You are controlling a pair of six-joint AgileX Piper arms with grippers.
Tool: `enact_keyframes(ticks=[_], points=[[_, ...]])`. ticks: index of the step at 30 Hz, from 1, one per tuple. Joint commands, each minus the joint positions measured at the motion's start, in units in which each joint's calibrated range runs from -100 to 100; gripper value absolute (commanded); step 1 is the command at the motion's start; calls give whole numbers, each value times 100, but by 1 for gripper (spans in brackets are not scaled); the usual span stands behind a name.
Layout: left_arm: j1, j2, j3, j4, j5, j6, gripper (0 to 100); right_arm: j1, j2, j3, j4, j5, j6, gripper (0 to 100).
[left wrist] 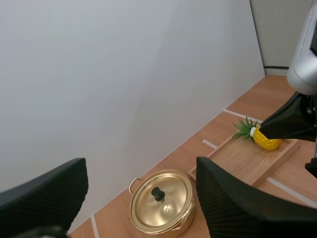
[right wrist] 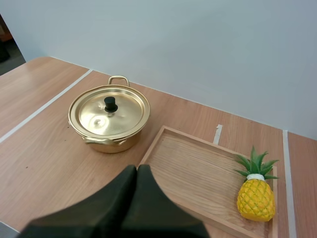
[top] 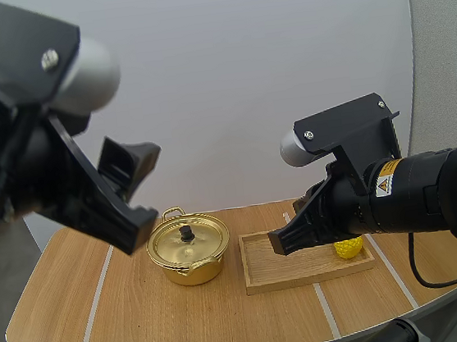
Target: Open the pot, put the grape inside, and close it
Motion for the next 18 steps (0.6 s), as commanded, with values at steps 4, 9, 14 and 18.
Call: enact_keyframes(ticks=[4, 9, 14, 18], points=[[82, -659, 713, -217, 0, -78, 47, -247, -101, -7, 27, 5, -41, 0], [204, -1132, 1129, -333, 0, -78, 0, -489, -348, -7, 310, -74, -66, 0], [320, -1602, 1841, -561, 0, -305, 0, -635, -716, -7, 367, -499, -66, 0], [320, -1622, 2377, -605, -1262, -446, 0, -674, -1044, -7, 367, -1238, -66, 0]])
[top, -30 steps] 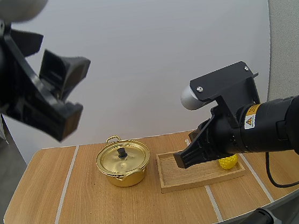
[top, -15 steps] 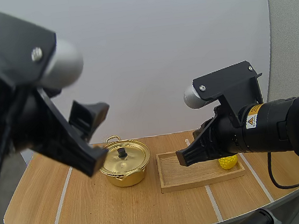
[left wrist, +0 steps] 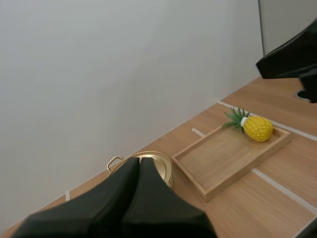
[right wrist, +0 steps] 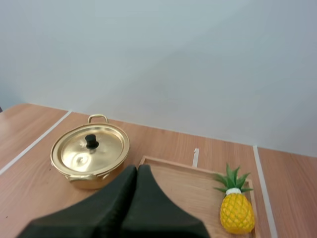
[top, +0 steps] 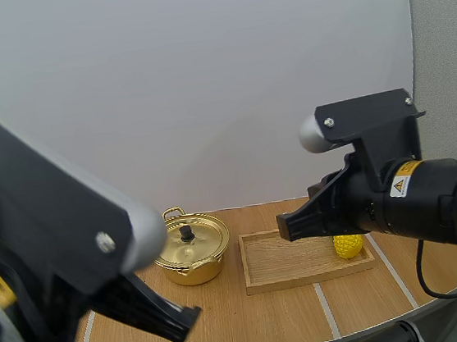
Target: Open the pot, put the grape inside, and close it
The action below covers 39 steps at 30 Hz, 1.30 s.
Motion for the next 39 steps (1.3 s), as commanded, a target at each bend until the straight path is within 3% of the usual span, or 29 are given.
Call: enact_keyframes(ticks=[1, 10, 13, 21, 29, 31, 36, 39], points=[[21, -83, 753, -232, -1658, -257, 0, -58, -361, -7, 33, -1032, -54, 0], [21, -83, 2335, -227, -6610, -647, 0, -82, -485, 1196, -33, -3719, -54, 0], [21, -83, 2924, -227, -7324, -637, 0, -82, -485, 1807, -42, -4685, -54, 0], [7, -83, 4239, -227, -8264, -637, 0, -131, -511, 3090, -42, -5377, -54, 0], [-158, -83, 5148, -227, -9066, -637, 0, -413, -583, 3809, -42, -6476, -54, 0], [-158, -83, 5182, -238, -9600, -637, 0, -421, -583, 4007, -42, -6663, -54, 0], [-178, -83, 5182, -209, -8956, -628, 0, -421, -661, 4390, -42, -7081, -54, 0], [-195, -83, 5182, 329, -9592, -380, 0, -421, -783, 4390, -42, -6901, -54, 0]])
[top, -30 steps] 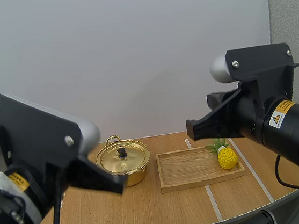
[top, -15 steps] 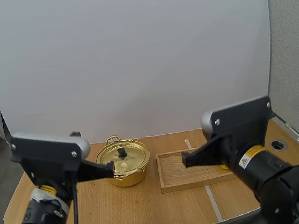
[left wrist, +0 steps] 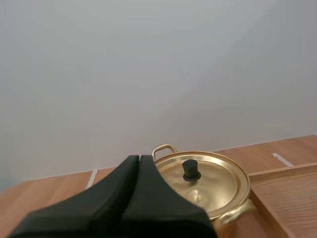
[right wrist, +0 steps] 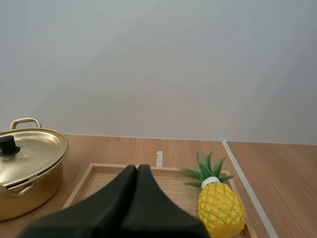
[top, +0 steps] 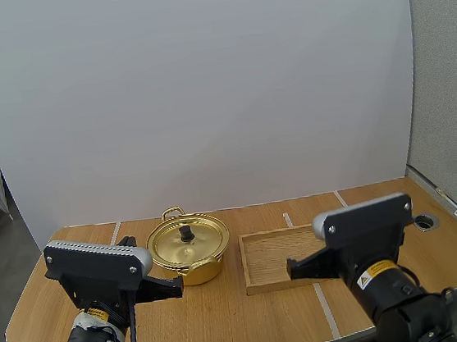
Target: Open the pot, put the grape inside, and close it
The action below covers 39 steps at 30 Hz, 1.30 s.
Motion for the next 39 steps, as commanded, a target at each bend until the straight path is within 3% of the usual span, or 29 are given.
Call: enact_keyframes(ticks=[1, 3, 8, 10, 18, 25, 39], points=[[-48, -19, 21, 449, -864, 139, 0, -25, -105, 19, -24, -144, -38, 0], [-66, -19, 21, 473, -1009, 139, 0, -25, -105, 19, -24, -144, -38, 0], [-50, -19, 21, 563, 1412, 139, 0, -25, -105, 19, -28, -18, -38, 0], [-17, -19, 21, 923, 1478, -132, 0, -25, -105, 19, -28, 185, -38, 0], [134, -19, 21, 3091, 1930, -3483, 0, -70, -105, 19, -28, 699, -38, 0], [89, -19, 21, 3109, 2027, -3687, 0, -70, -105, 19, -28, 1835, -38, 0], [47, -19, 21, 3109, 2085, -3687, 0, -112, -105, 19, -28, 1976, -38, 0]])
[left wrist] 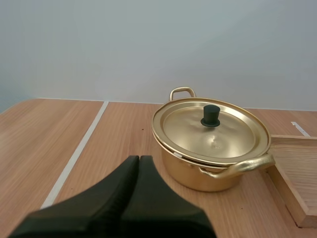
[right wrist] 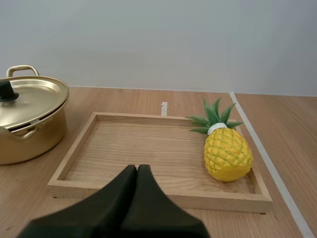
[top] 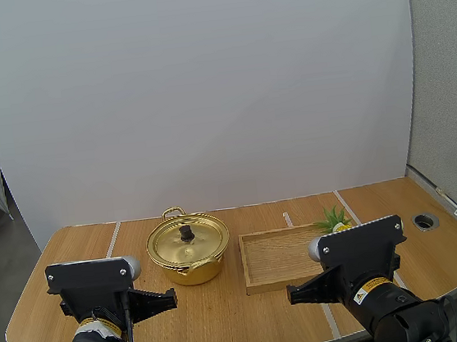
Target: Open the pot, put the grape inside, and close it
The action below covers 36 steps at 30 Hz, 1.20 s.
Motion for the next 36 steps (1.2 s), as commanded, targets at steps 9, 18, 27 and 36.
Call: enact_keyframes(ticks=[9, 18, 27, 36], points=[[-16, -19, 0, 74, -129, -83, 0, -33, -41, 0, -28, 16, -31, 0], [-16, -19, 0, 74, -129, -56, 0, -33, -41, 0, -28, 16, -31, 0], [-16, -19, 0, 74, -129, -56, 0, -33, -41, 0, -28, 16, -31, 0], [-16, -19, 0, 74, -129, -56, 0, -33, -41, 0, -28, 16, -31, 0]])
